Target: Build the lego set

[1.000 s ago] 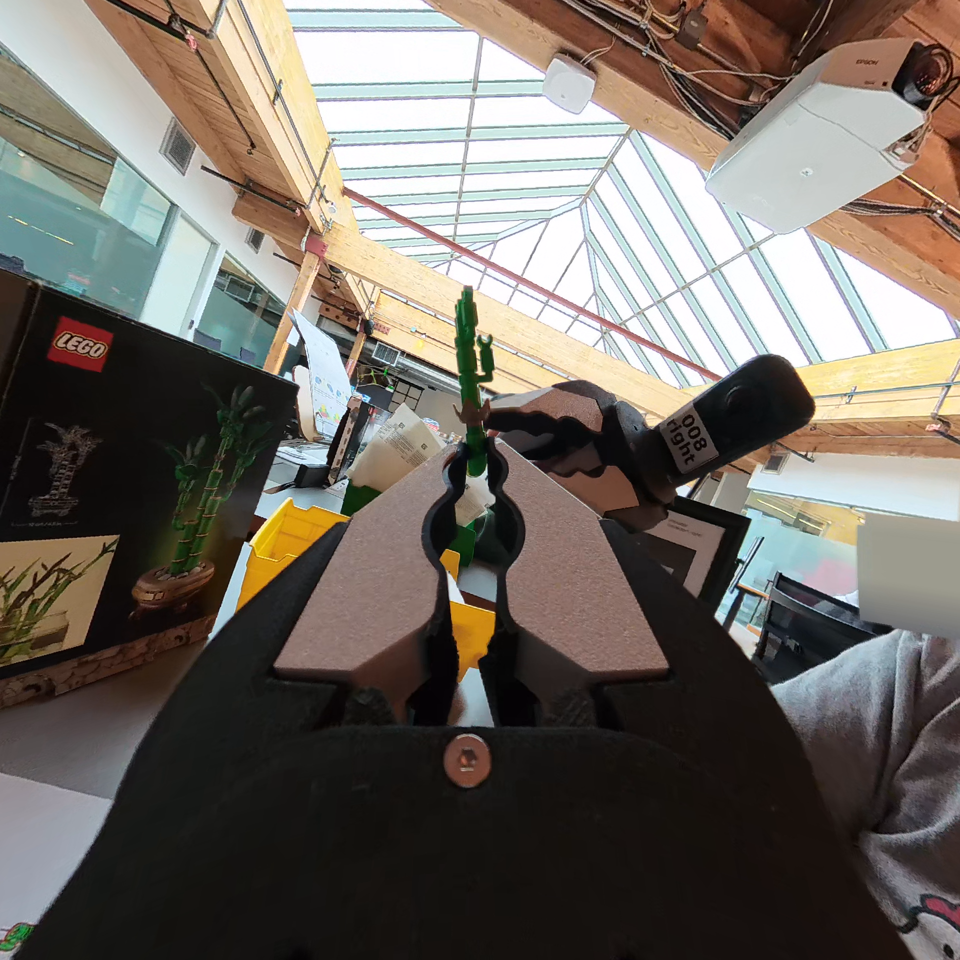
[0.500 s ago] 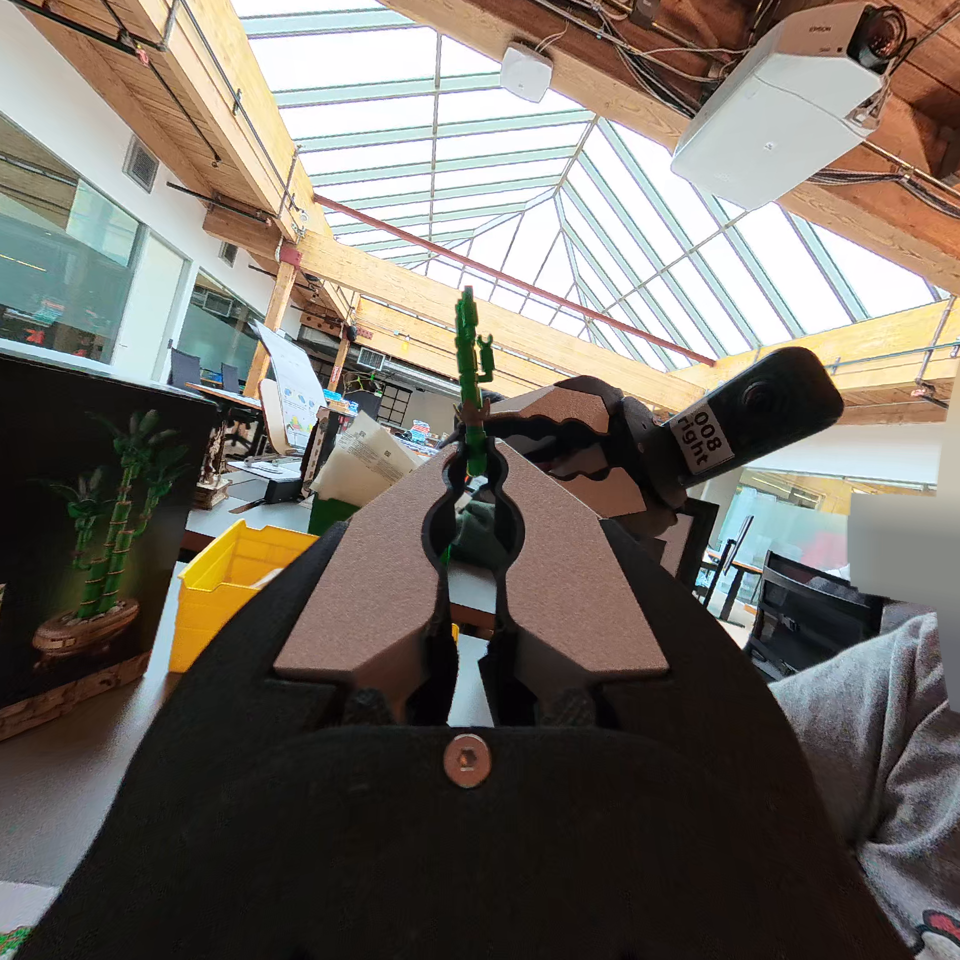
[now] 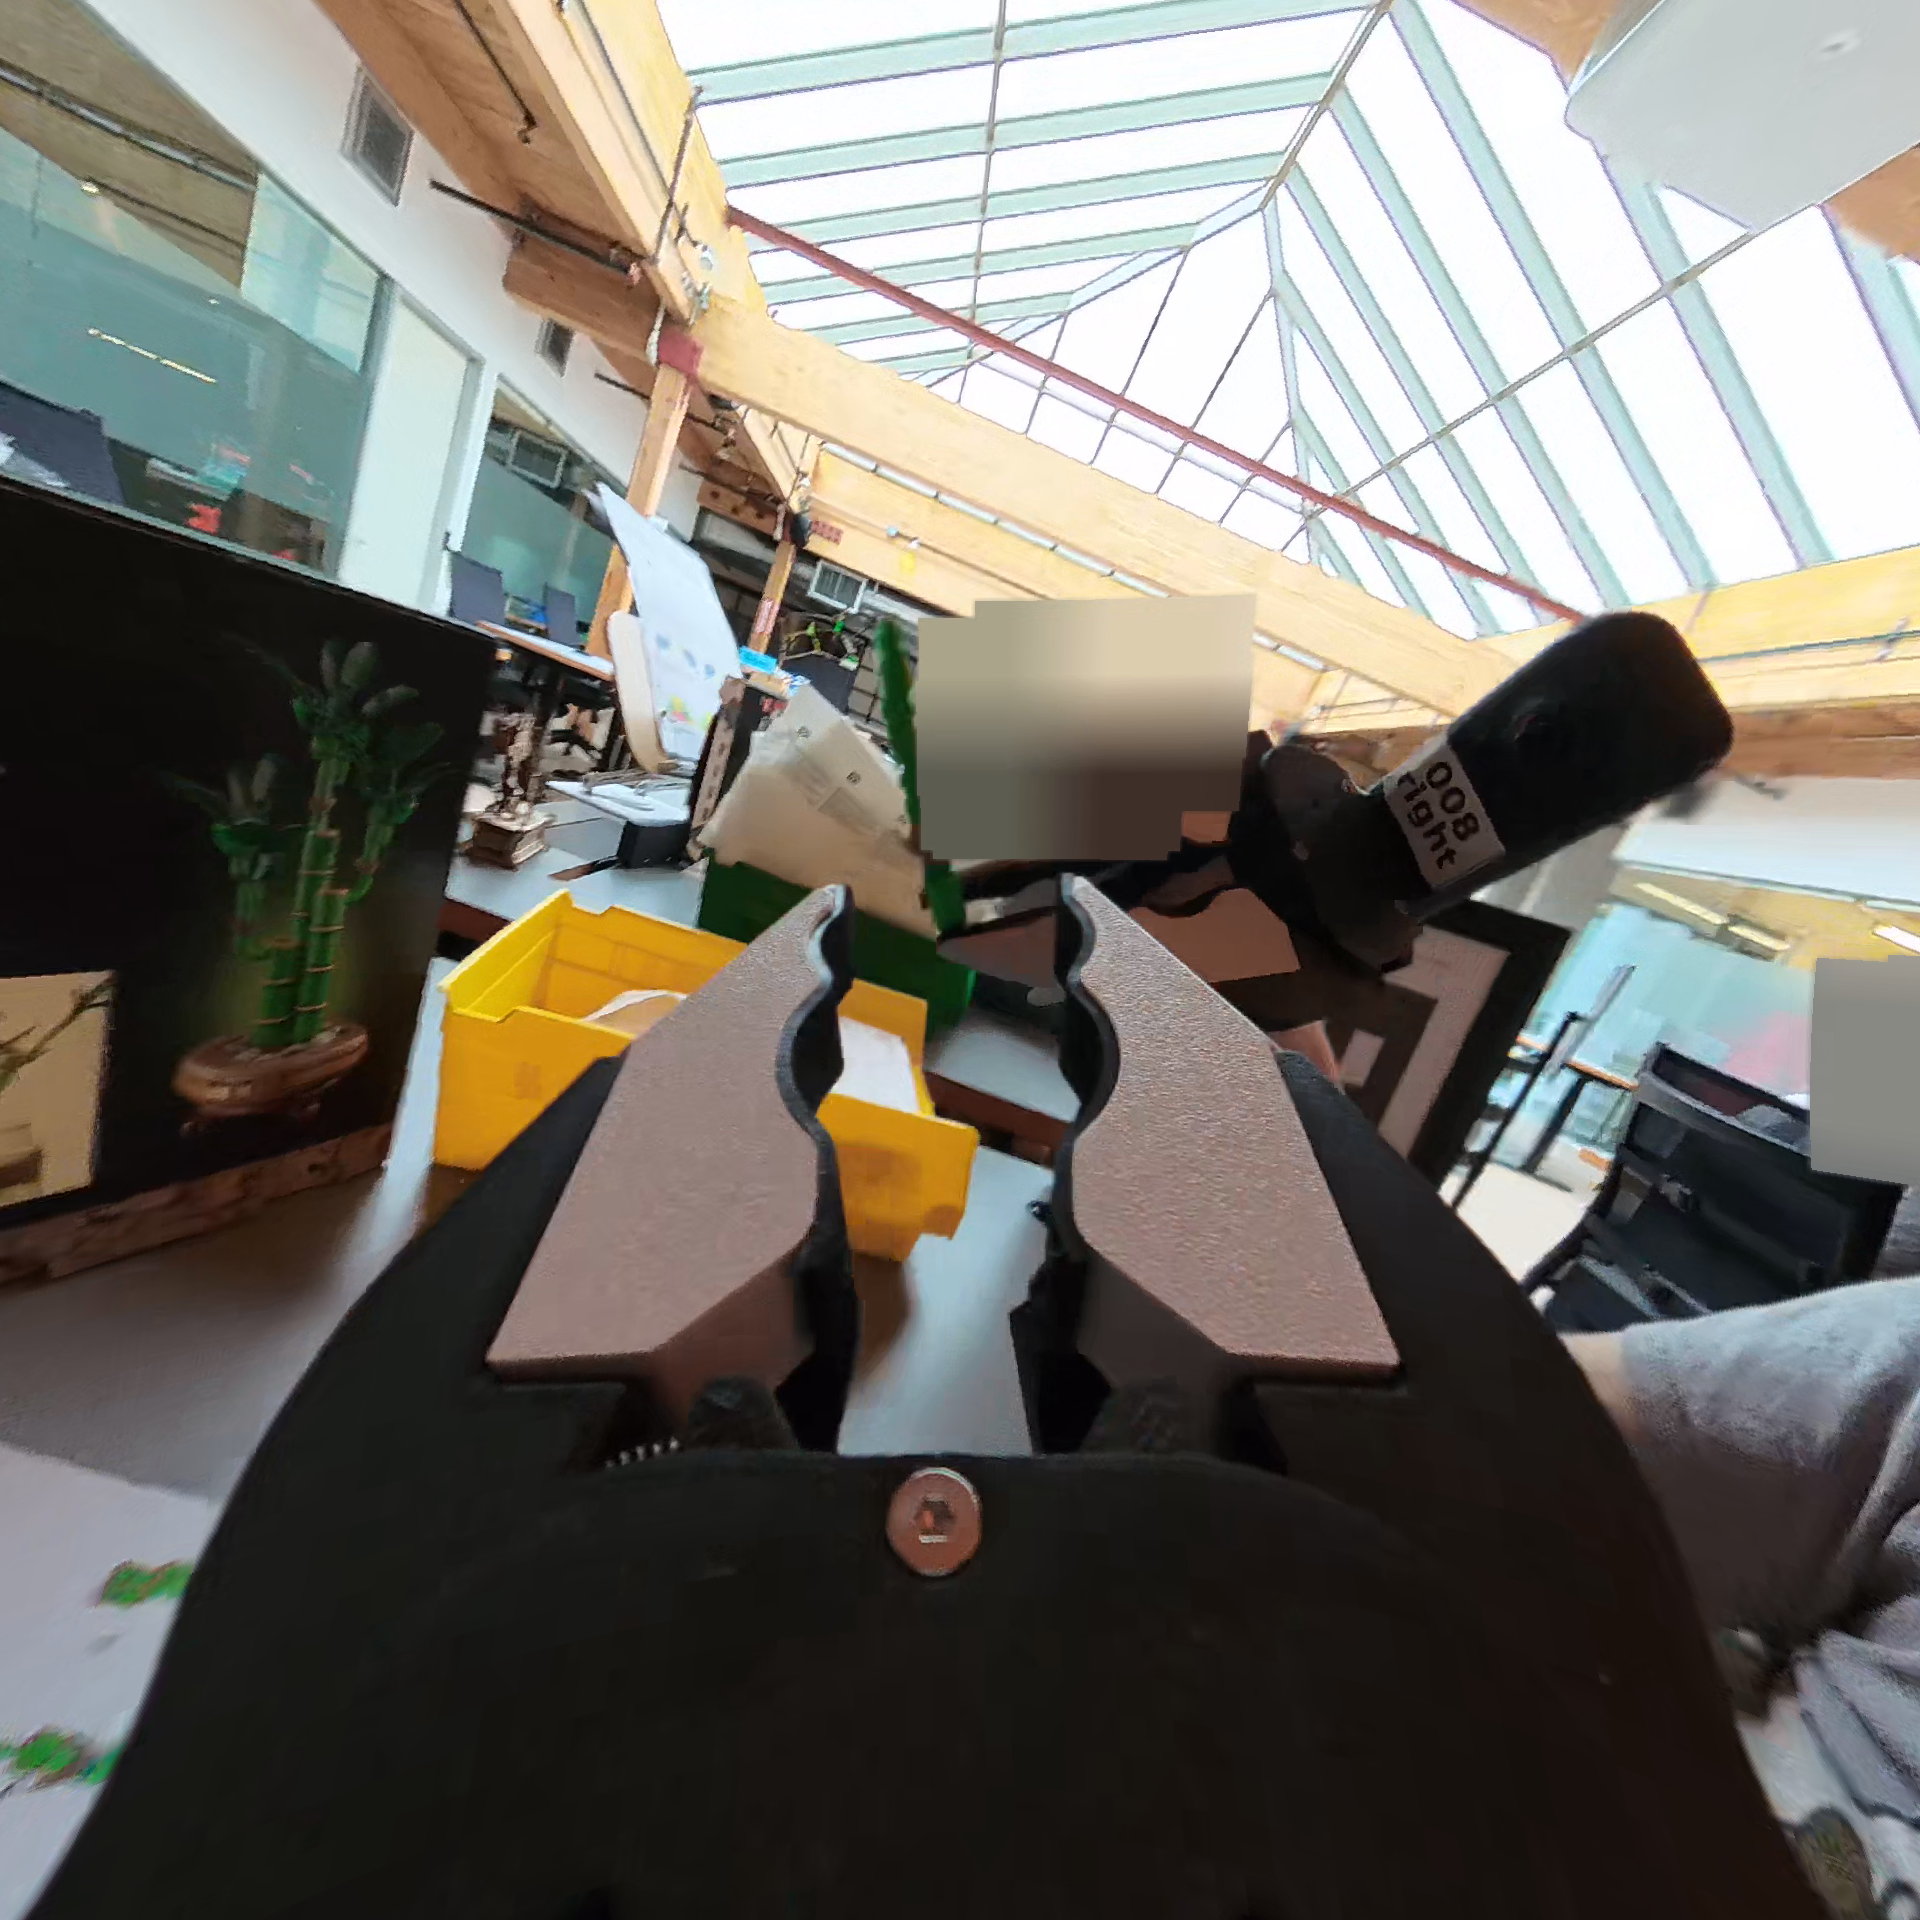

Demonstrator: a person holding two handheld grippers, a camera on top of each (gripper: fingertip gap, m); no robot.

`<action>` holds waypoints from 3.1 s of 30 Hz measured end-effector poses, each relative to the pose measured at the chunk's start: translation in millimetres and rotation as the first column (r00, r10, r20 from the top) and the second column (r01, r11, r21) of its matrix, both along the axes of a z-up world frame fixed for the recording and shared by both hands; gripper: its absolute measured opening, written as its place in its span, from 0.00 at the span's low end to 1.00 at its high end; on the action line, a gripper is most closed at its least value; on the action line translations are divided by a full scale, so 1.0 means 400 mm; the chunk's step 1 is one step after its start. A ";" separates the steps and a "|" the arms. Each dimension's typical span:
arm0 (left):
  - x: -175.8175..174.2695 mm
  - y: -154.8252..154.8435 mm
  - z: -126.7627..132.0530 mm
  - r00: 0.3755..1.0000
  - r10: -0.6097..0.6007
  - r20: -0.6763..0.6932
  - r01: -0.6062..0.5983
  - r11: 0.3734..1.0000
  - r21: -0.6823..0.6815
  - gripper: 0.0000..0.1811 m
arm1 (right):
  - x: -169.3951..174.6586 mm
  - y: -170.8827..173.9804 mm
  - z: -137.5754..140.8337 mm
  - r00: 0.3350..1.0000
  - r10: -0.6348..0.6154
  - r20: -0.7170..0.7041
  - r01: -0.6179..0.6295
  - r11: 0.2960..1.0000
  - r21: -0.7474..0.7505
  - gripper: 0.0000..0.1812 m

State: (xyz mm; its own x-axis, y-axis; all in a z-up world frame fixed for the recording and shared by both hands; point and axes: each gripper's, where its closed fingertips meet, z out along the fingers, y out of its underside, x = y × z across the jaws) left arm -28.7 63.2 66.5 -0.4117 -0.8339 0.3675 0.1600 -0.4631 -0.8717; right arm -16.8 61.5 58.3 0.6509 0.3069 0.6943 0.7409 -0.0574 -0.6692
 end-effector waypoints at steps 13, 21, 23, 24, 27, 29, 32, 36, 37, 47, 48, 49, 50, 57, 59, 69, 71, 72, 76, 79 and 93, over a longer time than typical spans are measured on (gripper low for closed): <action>-0.012 0.235 -0.384 0.601 0.159 -0.784 0.299 0.865 0.404 0.22 | 0.275 0.121 -0.547 0.942 -0.331 -0.053 0.193 0.665 -0.721 0.03; -0.079 0.268 -0.480 0.543 0.025 -0.840 0.301 0.927 0.222 0.22 | 0.306 0.103 -0.625 0.922 -0.384 -0.059 0.187 0.572 -0.799 0.03; -0.099 0.271 -0.466 0.574 -0.005 -0.819 0.290 0.936 0.197 0.21 | 0.304 0.095 -0.638 0.919 -0.387 -0.074 0.169 0.556 -0.814 0.03; -0.111 0.274 -0.456 0.594 -0.006 -0.805 0.282 0.938 0.201 0.22 | 0.304 0.091 -0.643 0.918 -0.389 -0.079 0.162 0.549 -0.820 0.04; -0.152 0.279 -0.428 0.640 0.012 -0.768 0.256 0.939 0.228 0.21 | 0.310 0.087 -0.654 0.911 -0.405 -0.075 0.170 0.534 -0.828 0.04; -0.181 0.279 -0.410 0.662 0.029 -0.749 0.229 0.944 0.239 0.21 | 0.307 0.089 -0.653 0.910 -0.405 -0.088 0.161 0.541 -0.825 0.04; -0.223 0.261 -0.388 0.691 0.043 -0.721 0.194 0.950 0.244 0.21 | 0.303 0.088 -0.652 0.910 -0.405 -0.092 0.160 0.546 -0.823 0.04; -0.278 0.220 -0.373 0.721 0.065 -0.689 0.159 0.953 0.257 0.22 | 0.301 0.089 -0.635 0.902 -0.419 -0.109 0.168 0.571 -0.804 0.10; -0.290 0.210 -0.371 0.728 0.070 -0.682 0.150 0.955 0.258 0.22 | 0.302 0.089 -0.627 0.898 -0.424 -0.114 0.173 0.580 -0.796 0.11; -0.407 0.221 -0.436 0.694 0.227 -0.684 0.038 0.936 0.349 0.23 | 0.190 0.055 -0.480 0.947 -0.244 -0.211 0.089 0.827 -0.554 0.17; -0.413 0.223 -0.444 0.691 0.225 -0.687 0.038 0.938 0.345 0.23 | 0.164 0.046 -0.477 0.957 -0.198 -0.214 0.055 0.843 -0.536 0.17; -0.416 0.224 -0.448 0.694 0.222 -0.685 0.036 0.940 0.340 0.23 | 0.142 0.037 -0.478 0.965 -0.160 -0.209 0.028 0.852 -0.523 0.17; -0.418 0.225 -0.449 0.699 0.220 -0.681 0.032 0.941 0.338 0.23 | 0.128 0.028 -0.482 0.970 -0.140 -0.198 0.019 0.858 -0.513 0.17; -0.419 0.230 -0.475 0.712 0.238 -0.660 0.021 0.933 0.359 0.21 | 0.072 -0.018 -0.515 0.970 -0.119 -0.214 -0.003 0.868 -0.496 0.17; -0.411 0.230 -0.484 0.705 0.241 -0.667 0.036 0.927 0.374 0.21 | 0.049 -0.024 -0.514 0.977 -0.067 -0.201 -0.038 0.877 -0.479 0.17; -0.349 0.206 -0.491 0.706 0.237 -0.667 0.097 0.901 0.423 0.22 | -0.144 0.086 -0.510 0.919 0.365 0.146 -0.294 0.885 -0.361 0.29; -0.353 0.201 -0.496 0.706 0.240 -0.666 0.095 0.900 0.425 0.22 | -0.149 0.103 -0.525 0.888 0.401 0.226 -0.301 0.878 -0.373 0.28; -0.357 0.199 -0.499 0.705 0.242 -0.667 0.093 0.900 0.425 0.22 | -0.149 0.111 -0.530 0.874 0.409 0.262 -0.302 0.880 -0.367 0.28; -0.371 0.199 -0.506 0.704 0.239 -0.668 0.078 0.910 0.407 0.22 | -0.147 0.127 -0.545 0.835 0.403 0.375 -0.290 0.901 -0.322 0.26; -0.375 0.194 -0.504 0.713 0.231 -0.662 0.067 0.917 0.392 0.22 | -0.154 0.137 -0.553 0.817 0.380 0.433 -0.291 0.921 -0.259 0.22; -0.379 0.203 -0.488 0.727 0.239 -0.644 0.028 0.926 0.375 0.22 | -0.144 0.180 -0.437 0.866 0.206 0.457 -0.226 0.974 -0.011 0.14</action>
State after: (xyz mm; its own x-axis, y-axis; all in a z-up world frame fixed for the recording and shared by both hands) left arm -180.4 144.3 -128.5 -0.0707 -0.9778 0.1971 -0.4950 -0.1371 -0.8580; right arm -74.3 133.4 -116.3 0.1838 0.3683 0.9114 0.9534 0.1589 -0.2565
